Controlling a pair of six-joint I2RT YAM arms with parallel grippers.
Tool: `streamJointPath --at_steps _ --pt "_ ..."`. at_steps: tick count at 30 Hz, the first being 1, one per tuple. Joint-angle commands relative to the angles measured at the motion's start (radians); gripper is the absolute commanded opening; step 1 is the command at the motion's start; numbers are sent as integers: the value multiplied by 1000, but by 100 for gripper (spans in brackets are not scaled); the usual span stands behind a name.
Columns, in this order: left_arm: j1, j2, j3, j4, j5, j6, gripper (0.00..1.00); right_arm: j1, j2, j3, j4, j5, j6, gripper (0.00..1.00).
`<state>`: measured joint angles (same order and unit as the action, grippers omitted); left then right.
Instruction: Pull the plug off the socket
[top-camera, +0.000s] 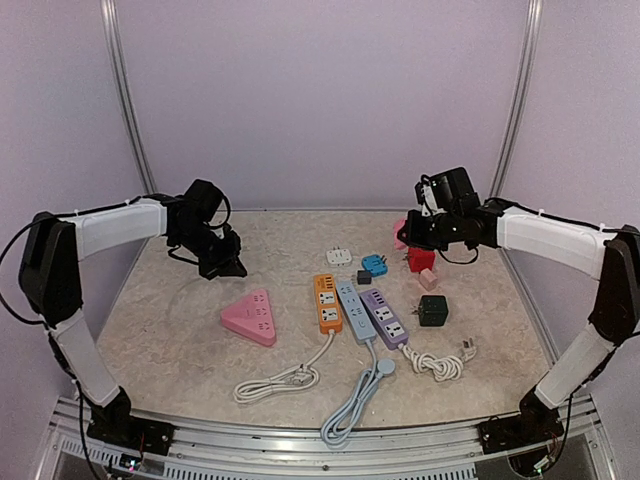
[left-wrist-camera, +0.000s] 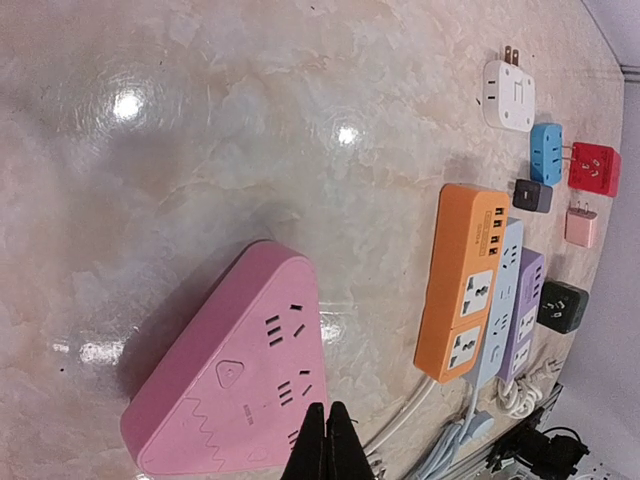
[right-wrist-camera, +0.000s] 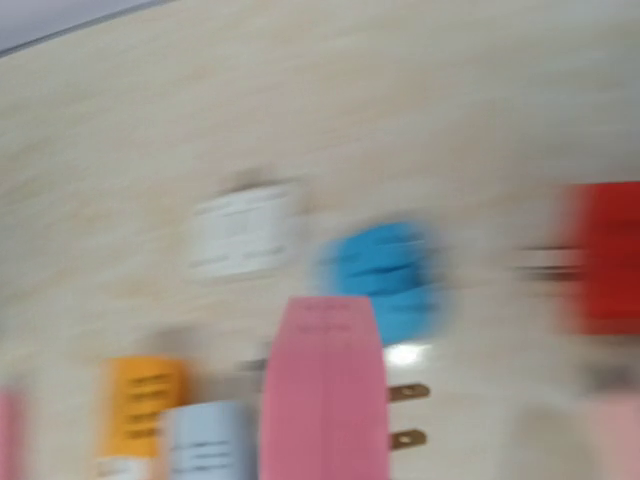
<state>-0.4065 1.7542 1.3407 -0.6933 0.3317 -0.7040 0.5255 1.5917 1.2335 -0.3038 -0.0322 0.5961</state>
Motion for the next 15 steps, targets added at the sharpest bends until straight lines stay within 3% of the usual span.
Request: streamJointPath --at_steps 1,8,15 --pt "-4 -51 7 -46 -11 24 0 -76 -93 -24 -260 286 -85 0" --pt "2 -71 -3 -52 -3 35 0 -167 -127 -79 -347 404 -108 0" --pt "6 -86 -17 -48 0 31 0 -193 -35 -99 -344 460 -122 1"
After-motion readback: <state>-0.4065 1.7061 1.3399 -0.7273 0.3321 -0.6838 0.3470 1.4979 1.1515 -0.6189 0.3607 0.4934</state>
